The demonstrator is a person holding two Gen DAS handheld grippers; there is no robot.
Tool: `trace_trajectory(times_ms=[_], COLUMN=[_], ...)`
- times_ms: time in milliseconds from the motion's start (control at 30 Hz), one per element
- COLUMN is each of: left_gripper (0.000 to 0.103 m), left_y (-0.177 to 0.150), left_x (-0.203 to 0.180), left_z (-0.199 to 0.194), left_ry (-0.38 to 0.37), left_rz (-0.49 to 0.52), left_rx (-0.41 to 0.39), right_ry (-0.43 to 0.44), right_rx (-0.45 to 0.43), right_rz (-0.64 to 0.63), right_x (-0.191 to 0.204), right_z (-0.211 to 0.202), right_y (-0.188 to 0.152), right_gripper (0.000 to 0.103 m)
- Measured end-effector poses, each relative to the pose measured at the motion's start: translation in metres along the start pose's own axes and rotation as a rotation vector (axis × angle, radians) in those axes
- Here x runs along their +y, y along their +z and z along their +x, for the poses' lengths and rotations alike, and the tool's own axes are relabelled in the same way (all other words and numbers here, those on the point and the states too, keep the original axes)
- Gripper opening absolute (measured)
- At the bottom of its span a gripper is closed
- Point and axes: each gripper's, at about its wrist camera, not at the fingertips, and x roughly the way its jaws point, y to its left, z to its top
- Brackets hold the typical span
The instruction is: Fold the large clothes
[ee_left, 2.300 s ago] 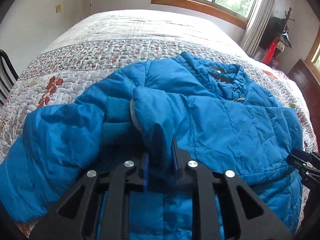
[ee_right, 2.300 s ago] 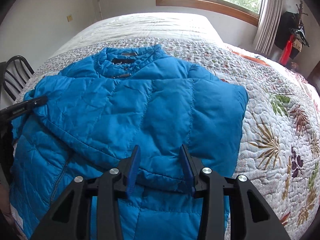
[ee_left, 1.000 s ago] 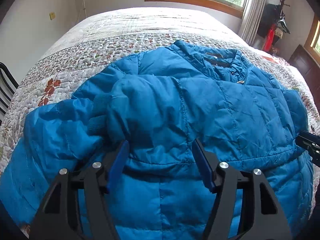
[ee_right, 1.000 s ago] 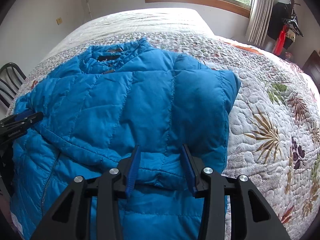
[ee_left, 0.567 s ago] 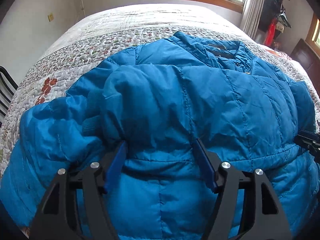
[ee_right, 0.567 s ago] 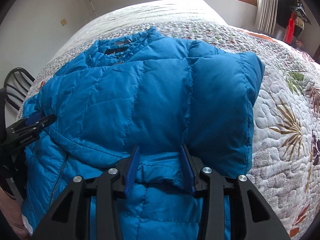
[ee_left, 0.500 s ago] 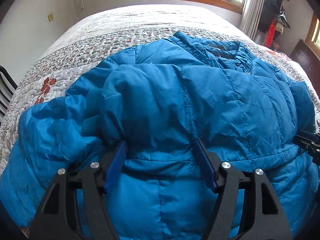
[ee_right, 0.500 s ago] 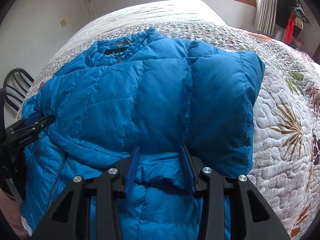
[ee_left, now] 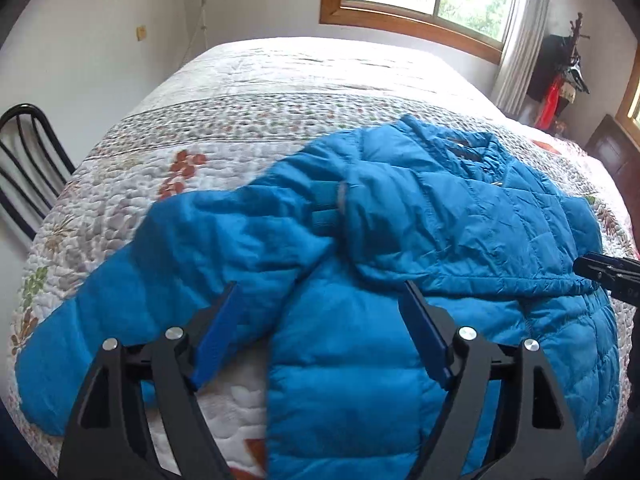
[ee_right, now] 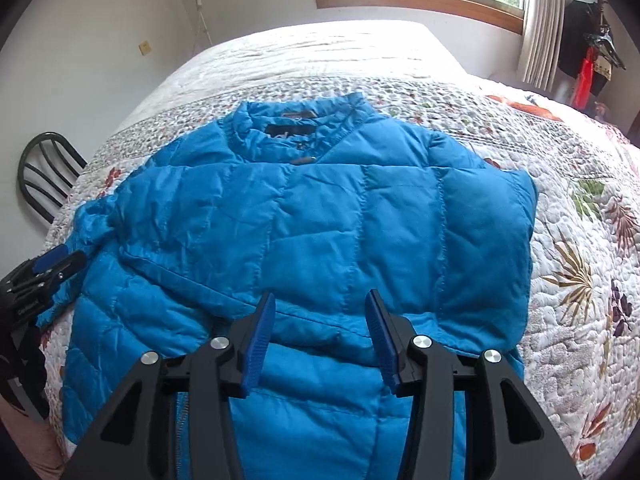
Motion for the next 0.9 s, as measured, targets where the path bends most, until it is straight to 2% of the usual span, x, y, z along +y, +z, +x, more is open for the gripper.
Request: trace_trajectory(times_ms=[167,267,433,567,700,767,867,900], left_gripper=[0.083,0.083,0.083,0.083,0.085,0.085,0.086,0.086], left_y=[-0.033,-0.054,-0.086,-0.125,-0.17,-0.186,-0.193,-0.191], left_x=[0.094,0.144,0.201,0.235,0.282,0.305,0.324,0.328], left_z=[-0.027,-0.036,-0.04,-0.06,-0.083,-0.085,-0.08,-0.079], left_ry=[0.102,0.217,0.276,0.266,0.269,0.227,0.15,0.145], left_rz=[-0.147,-0.205,-0.315,-0.427,-0.629,-0.719,-0.786,-0.793], left_rx=[0.038,0.059,0.098,0.102,0.092,0.088,0.064,0.045], right_ry=[-0.029,-0.03,-0.009,-0.022,-0.047,-0.071,-0.115,-0.131], right_rx=[0.006,0.018,0.042,0.051,0.051,0.036,0.007,-0.003], right_rz=[0.002,0.007,-0.041,-0.083,-0.044,-0.019,0.022,0.043], right_x=[0.011,0.012,0.036,0.051,0.035,0.021,-0.008,-0.02], right_z=[0.006,0.014,0.028,0.035,0.031,0.021,0.002,-0.006], right_y=[0.004,0.005,0.008,0.011,0.013,0.011,0.003,-0.001], right_gripper=[0.047,0.047,0.047,0.047,0.047,0.047,0.047,0.047])
